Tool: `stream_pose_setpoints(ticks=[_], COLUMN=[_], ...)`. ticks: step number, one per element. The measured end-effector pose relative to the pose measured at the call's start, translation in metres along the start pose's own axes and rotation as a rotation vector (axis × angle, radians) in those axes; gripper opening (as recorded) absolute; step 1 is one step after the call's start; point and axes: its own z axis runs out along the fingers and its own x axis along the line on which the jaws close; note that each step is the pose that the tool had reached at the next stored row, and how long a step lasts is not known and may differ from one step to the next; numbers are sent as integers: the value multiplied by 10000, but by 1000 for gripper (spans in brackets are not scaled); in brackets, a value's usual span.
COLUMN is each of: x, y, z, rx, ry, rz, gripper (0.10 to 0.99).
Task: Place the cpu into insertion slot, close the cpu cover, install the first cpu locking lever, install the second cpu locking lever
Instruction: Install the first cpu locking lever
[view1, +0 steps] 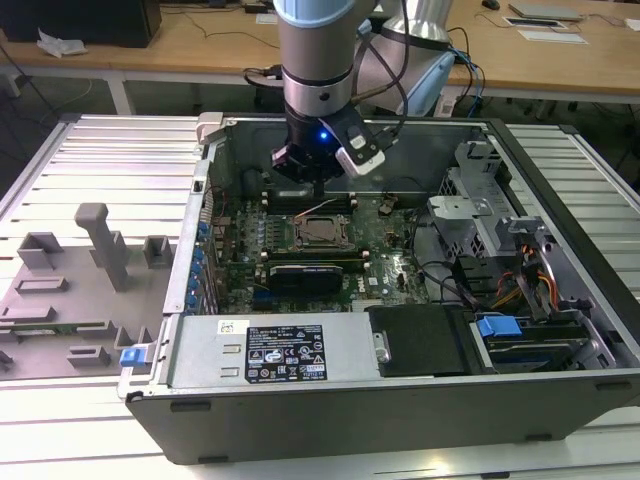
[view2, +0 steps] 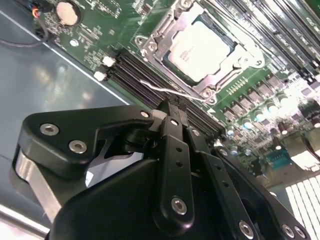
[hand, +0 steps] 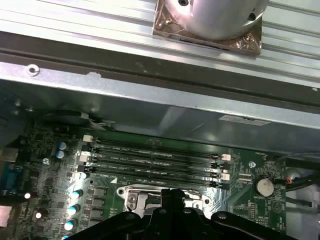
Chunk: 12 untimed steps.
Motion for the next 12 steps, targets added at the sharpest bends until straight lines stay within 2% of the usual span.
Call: stream_pose_setpoints(ticks=[2,4,8,12], x=[25,35,40,38], y=[-2,-12,-13,37], z=[21,69,113,172], rx=[31,54,121,141], ry=[-236,-341,-435,-462], rz=[-55,10,456,574], gripper=[106,106,106,106])
